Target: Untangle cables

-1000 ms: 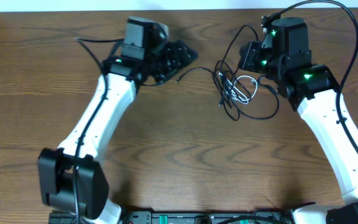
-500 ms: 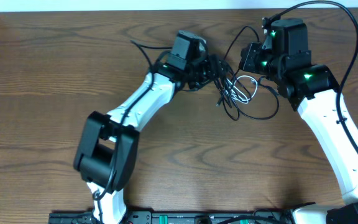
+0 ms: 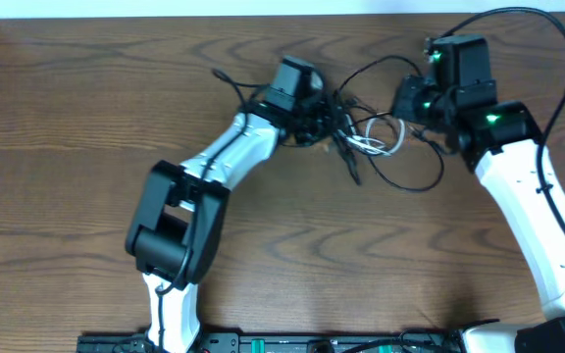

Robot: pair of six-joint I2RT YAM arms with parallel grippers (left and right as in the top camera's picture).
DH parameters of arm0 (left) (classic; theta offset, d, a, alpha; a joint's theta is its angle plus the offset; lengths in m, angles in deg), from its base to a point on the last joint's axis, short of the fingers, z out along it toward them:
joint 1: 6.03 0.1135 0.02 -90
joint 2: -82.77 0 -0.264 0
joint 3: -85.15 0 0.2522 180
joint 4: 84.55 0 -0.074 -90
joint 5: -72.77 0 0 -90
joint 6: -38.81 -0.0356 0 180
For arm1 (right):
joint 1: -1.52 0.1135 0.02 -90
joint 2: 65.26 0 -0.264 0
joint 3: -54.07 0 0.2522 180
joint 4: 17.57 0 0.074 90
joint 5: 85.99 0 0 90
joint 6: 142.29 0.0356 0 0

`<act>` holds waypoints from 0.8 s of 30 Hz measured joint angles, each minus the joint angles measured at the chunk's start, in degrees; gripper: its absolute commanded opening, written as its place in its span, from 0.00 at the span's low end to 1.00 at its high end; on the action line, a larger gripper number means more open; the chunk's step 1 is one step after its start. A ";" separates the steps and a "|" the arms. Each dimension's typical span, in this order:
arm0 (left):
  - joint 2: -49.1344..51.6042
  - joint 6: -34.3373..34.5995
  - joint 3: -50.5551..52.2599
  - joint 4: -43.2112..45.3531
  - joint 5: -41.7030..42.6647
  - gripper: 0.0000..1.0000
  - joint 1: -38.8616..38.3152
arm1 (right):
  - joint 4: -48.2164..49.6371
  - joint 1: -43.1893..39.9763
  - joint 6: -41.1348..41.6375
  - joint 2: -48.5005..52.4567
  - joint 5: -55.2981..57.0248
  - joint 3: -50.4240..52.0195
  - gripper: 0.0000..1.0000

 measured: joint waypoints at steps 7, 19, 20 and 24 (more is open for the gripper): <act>-9.70 -11.39 -0.28 -17.03 5.29 0.07 9.25 | -1.31 -14.36 -1.51 0.63 -2.34 0.07 0.01; -15.23 -32.39 -0.31 -30.51 3.15 0.07 17.29 | -2.10 -24.92 -4.87 0.61 -3.65 0.07 0.34; -16.15 -33.99 -0.31 -30.51 3.45 0.07 17.05 | -1.97 -24.92 -5.97 0.61 -5.07 0.04 0.47; -21.44 -38.27 -0.28 -29.64 5.18 0.07 16.33 | 0.92 -24.13 -13.14 0.61 -15.39 0.04 0.74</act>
